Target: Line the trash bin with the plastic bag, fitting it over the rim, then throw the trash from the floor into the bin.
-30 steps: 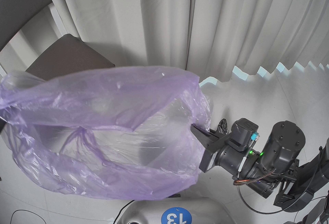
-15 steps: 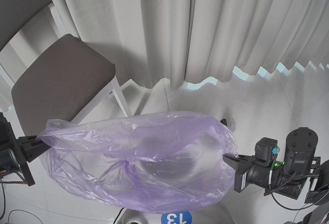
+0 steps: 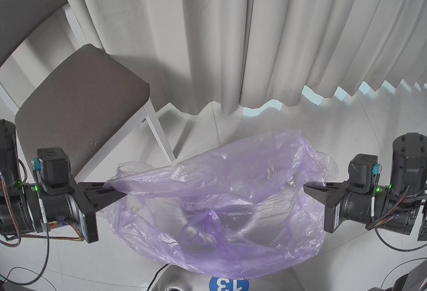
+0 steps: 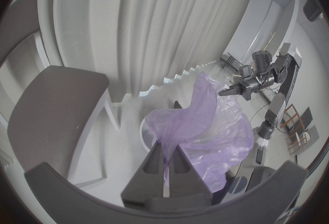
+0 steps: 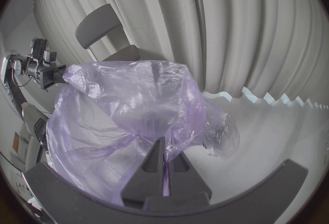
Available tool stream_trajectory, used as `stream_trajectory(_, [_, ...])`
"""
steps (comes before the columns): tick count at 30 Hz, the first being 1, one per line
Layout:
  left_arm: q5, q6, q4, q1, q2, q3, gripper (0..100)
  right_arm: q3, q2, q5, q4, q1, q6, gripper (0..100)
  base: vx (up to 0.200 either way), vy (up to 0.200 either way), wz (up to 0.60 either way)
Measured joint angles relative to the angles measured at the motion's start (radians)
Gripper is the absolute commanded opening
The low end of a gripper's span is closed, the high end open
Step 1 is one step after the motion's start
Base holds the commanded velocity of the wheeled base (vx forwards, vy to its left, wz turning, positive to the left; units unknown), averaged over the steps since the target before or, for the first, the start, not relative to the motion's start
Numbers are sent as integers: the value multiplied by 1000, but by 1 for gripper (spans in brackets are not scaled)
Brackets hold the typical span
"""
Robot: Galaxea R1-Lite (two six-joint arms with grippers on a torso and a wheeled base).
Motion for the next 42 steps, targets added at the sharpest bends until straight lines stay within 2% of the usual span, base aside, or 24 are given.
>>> stream_trajectory(8, [7, -140, -182, -170, 70, 73, 0, -44, 26, 51, -95, -9, -27, 0, 0, 0, 0])
stream_trajectory(13, [8, -169, -223, -219, 103, 91, 0, -80, 98, 57, -197, 17, -24, 0, 0, 0, 0])
stream_trajectory(18, [6, -190, -292, -249, 118, 123, 0, -103, 181, 59, -285, 43, -20, 0, 0, 0, 0])
stream_trajectory(28, [10, -266, -613, -288, 219, 221, 0, -117, 293, 60, -334, 69, -19, 0, 0, 0, 0])
stream_trajectory(31, [13, -299, -747, -290, 273, 238, 0, -104, 302, 67, -337, 61, -7, 0, 0, 0, 0])
stream_trajectory(38, [34, -334, -1011, -282, 423, 280, 0, -46, 313, 87, -387, 39, 99, 0, 0, 0, 0])
stream_trajectory(39, [44, -338, -1072, -276, 461, 299, 0, -23, 317, 91, -436, 36, 138, 0, 0, 0, 0])
stream_trajectory(42, [54, -341, -1115, -267, 508, 330, 0, 10, 331, 93, -535, 35, 170, 0, 0, 0, 0])
